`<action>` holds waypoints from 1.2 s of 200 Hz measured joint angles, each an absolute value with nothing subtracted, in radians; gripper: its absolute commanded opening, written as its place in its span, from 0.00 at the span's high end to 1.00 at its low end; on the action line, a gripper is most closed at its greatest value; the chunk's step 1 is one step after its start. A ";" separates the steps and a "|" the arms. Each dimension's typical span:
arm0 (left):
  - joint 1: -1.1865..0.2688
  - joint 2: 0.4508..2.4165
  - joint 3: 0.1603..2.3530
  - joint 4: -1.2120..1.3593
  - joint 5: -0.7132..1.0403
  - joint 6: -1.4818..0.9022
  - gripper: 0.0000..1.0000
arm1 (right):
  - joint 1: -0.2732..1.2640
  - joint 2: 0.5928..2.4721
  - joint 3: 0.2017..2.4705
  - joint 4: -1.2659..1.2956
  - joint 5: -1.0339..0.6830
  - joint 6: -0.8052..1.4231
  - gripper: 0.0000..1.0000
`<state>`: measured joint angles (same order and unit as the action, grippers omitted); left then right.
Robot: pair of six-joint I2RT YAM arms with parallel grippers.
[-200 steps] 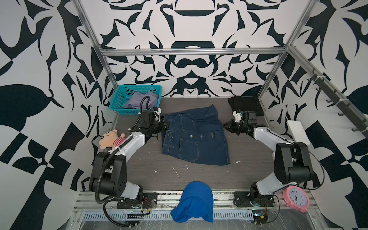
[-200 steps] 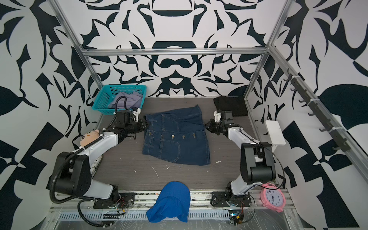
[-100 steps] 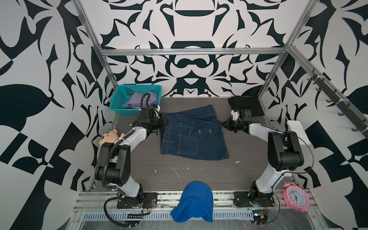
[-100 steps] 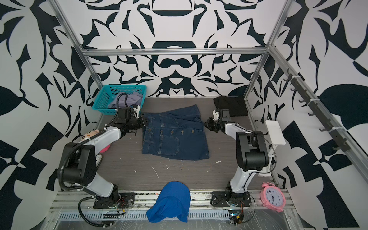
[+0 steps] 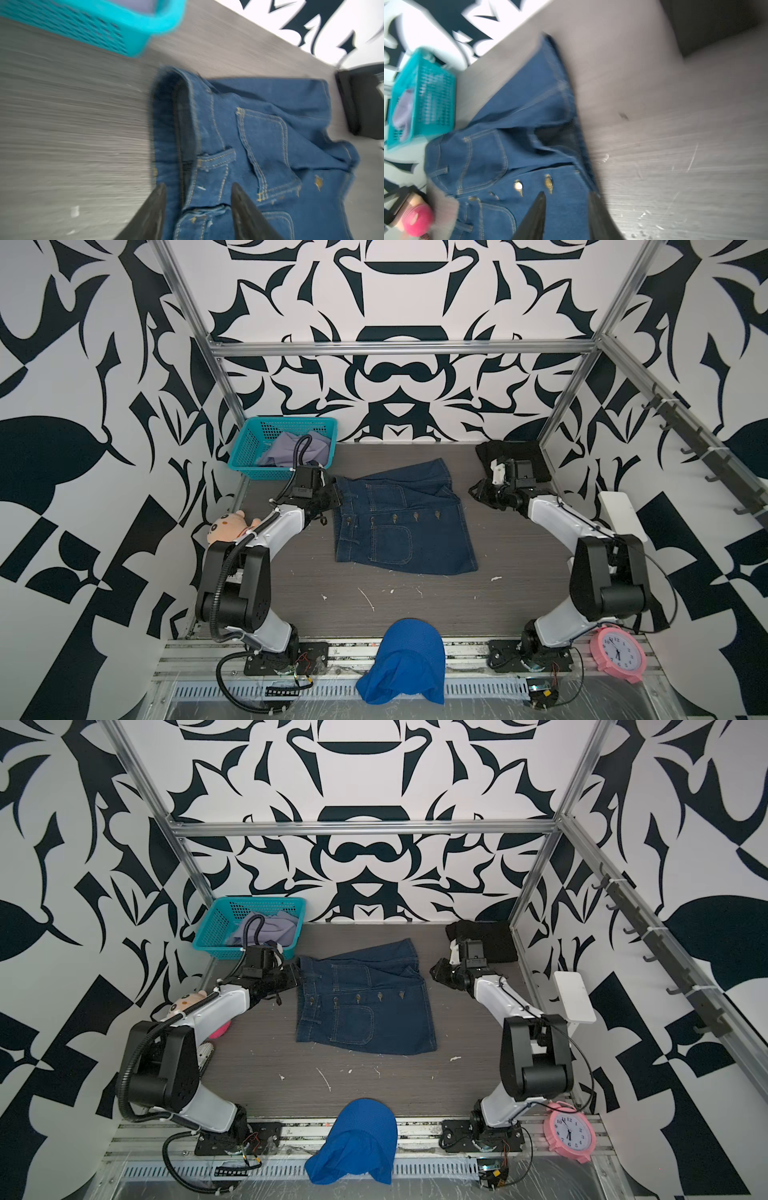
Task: Fold and stack the skirts
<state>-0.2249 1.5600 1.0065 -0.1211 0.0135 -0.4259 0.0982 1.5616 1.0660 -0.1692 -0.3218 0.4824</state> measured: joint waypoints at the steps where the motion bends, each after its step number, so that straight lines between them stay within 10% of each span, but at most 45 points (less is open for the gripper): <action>1: -0.227 1.560 1.009 -0.123 0.010 -0.423 0.63 | 0.101 1.559 1.067 -0.169 -0.321 0.485 0.92; 61: -0.418 1.791 1.314 -0.151 -0.007 -0.373 0.79 | 0.243 1.845 1.277 -0.107 -0.351 0.461 1.00; 132: -0.271 2.064 1.411 -0.223 -0.042 -0.430 0.79 | 0.235 2.278 1.616 -0.108 -0.339 0.522 1.00; 240: -0.269 2.371 1.879 -0.342 -0.061 -0.396 0.62 | 0.100 2.456 1.747 0.205 -0.407 0.894 1.00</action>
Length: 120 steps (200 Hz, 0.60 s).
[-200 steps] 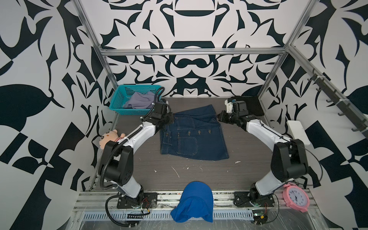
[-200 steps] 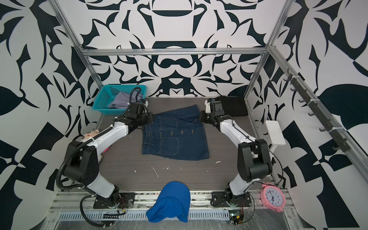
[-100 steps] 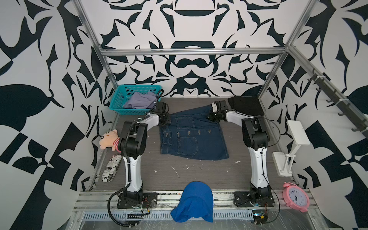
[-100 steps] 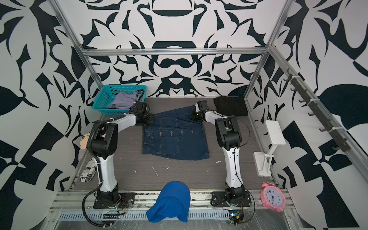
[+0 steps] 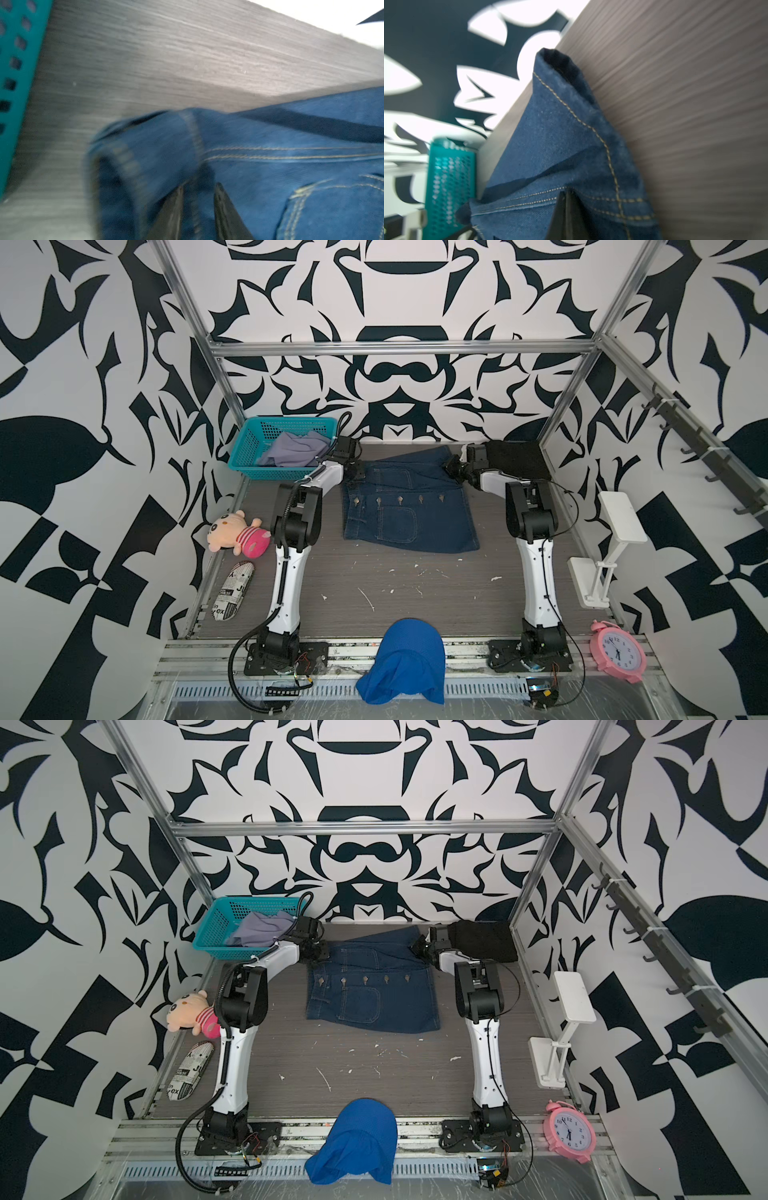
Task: Fold and stack the skirts
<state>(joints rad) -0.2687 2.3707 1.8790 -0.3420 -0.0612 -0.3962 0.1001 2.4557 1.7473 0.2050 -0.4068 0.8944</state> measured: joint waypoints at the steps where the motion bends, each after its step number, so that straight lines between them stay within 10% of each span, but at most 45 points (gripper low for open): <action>1: -0.269 2.371 1.879 -0.342 -0.060 -0.401 0.62 | 0.098 2.455 1.746 0.206 -0.408 0.896 1.00; 69: -0.286 2.133 1.786 -0.360 -0.082 -0.368 0.57 | 0.074 2.110 1.515 0.123 -0.406 0.912 0.89; 120: -0.390 1.802 1.547 -0.199 -0.048 -0.396 0.62 | 0.134 1.713 1.263 0.131 -0.424 0.808 1.00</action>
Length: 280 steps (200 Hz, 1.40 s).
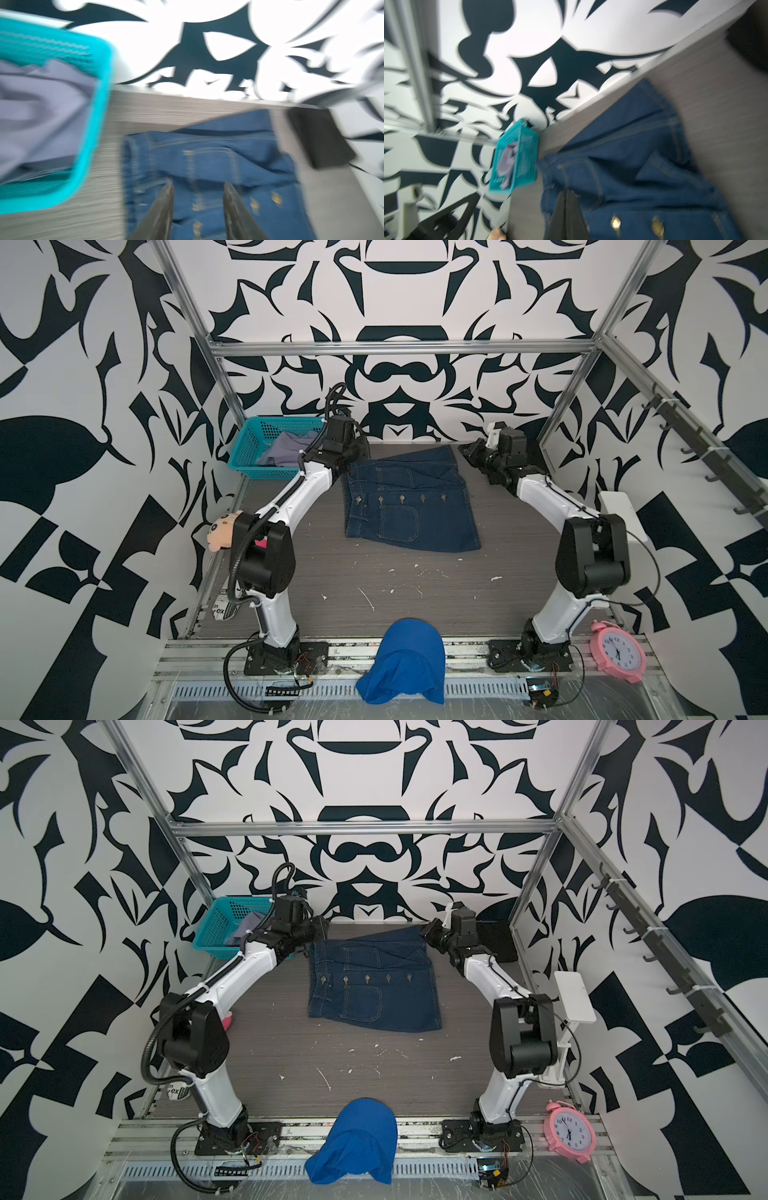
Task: Fold and stack the skirts
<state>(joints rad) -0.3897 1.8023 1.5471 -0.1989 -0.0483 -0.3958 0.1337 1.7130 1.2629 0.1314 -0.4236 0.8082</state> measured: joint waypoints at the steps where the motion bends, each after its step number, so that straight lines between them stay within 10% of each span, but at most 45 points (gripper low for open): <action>1: -0.391 1.800 1.541 -0.195 -0.047 -0.397 0.62 | 0.136 1.707 1.253 0.133 -0.424 0.805 1.00; 99: -0.390 1.912 1.137 -0.117 -0.003 -0.500 0.76 | 0.167 1.720 0.817 0.057 -0.434 0.665 1.00; 280: -0.486 1.456 0.936 -0.155 -0.071 -0.556 0.82 | 0.203 1.525 0.732 0.009 -0.496 0.643 1.00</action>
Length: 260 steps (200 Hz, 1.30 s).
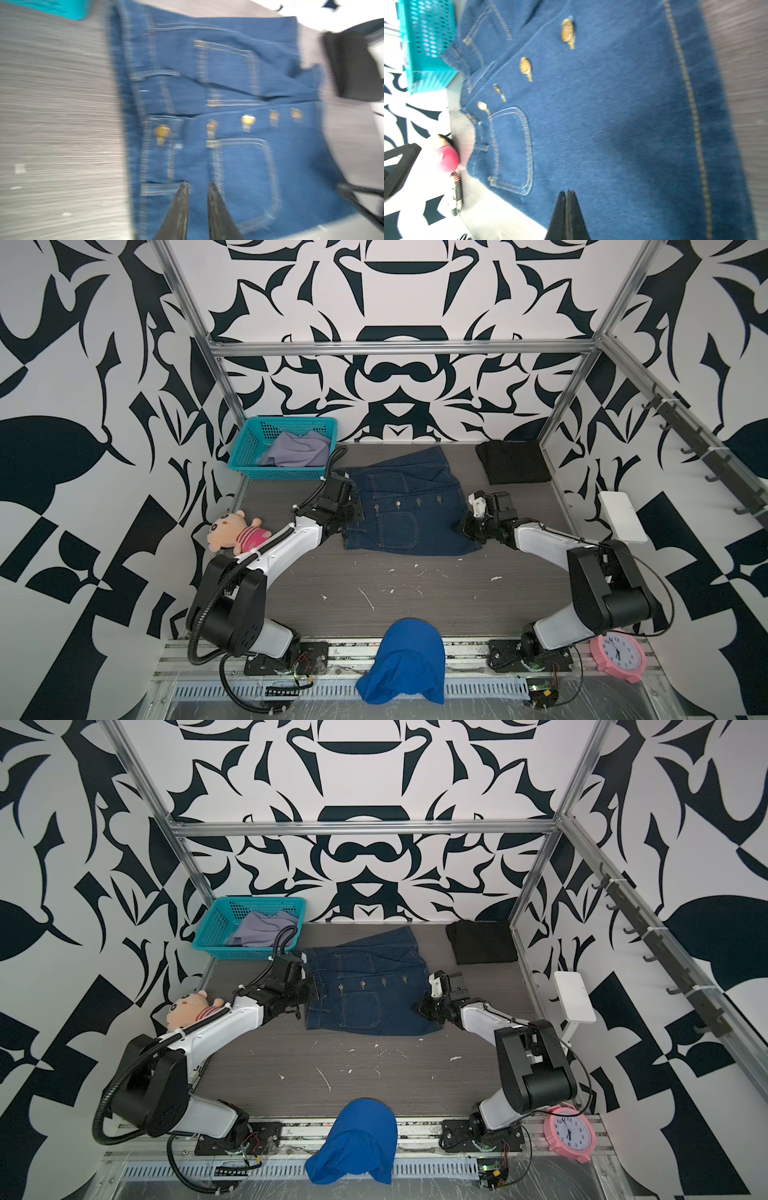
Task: Fold and stack the skirts
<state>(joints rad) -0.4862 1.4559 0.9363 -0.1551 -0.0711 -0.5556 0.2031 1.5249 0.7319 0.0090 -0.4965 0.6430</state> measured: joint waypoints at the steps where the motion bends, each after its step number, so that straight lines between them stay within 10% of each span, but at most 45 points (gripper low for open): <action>1: -0.491 1.456 0.935 -0.152 -0.068 -0.561 0.82 | 0.203 1.525 0.732 0.009 -0.497 0.643 1.00; 167: -0.466 1.309 0.578 -0.132 -0.073 -0.727 0.90 | 0.250 1.473 0.707 -0.204 -0.373 0.420 0.97; 260: -0.321 1.162 0.699 -0.271 -0.008 -0.646 0.89 | 0.794 1.308 0.837 -0.296 -0.074 0.001 0.41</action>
<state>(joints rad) -0.3206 1.1622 0.6991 -0.2710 -0.0082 -0.6464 0.7937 1.3075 0.8368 -0.2958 -0.0742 0.0010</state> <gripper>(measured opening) 0.114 0.570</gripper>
